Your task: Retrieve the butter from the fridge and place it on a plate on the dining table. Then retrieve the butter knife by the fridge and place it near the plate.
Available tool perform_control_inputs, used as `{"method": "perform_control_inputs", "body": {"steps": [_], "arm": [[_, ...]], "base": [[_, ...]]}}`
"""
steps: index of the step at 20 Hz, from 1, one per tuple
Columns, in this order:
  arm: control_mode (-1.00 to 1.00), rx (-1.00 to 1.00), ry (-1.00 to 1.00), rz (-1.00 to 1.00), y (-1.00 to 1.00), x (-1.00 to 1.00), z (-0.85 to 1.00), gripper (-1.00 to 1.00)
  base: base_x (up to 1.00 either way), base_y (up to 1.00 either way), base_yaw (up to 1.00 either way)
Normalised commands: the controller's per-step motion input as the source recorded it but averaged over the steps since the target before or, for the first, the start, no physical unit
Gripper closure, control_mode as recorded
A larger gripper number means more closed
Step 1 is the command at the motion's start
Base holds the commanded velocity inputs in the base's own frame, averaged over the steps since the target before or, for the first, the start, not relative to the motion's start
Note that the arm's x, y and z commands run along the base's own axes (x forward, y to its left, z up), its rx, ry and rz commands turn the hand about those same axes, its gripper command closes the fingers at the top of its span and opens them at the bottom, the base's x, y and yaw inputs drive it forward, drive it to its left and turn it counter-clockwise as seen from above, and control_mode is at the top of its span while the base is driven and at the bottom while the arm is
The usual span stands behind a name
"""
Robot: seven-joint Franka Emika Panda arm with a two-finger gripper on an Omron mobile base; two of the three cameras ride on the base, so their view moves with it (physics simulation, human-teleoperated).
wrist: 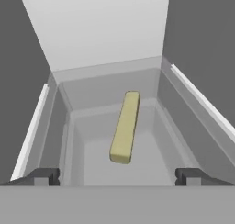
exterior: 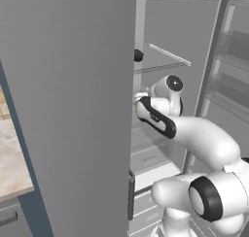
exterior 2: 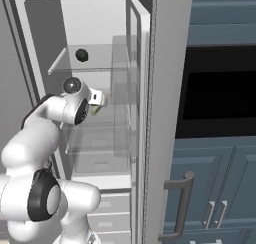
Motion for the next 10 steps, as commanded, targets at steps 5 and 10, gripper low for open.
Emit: {"method": "perform_control_inputs", "body": {"steps": [5, 10], "arm": [[-1.0, 0.0, 0.06, -0.1, 0.0, 0.4, -0.01, -1.0], [-1.0, -0.01, 0.06, -0.09, 0.0, 0.31, -0.1, -1.0]], "base": [[0.0, 0.0, 0.0], [0.0, 0.0, 0.0]]}}
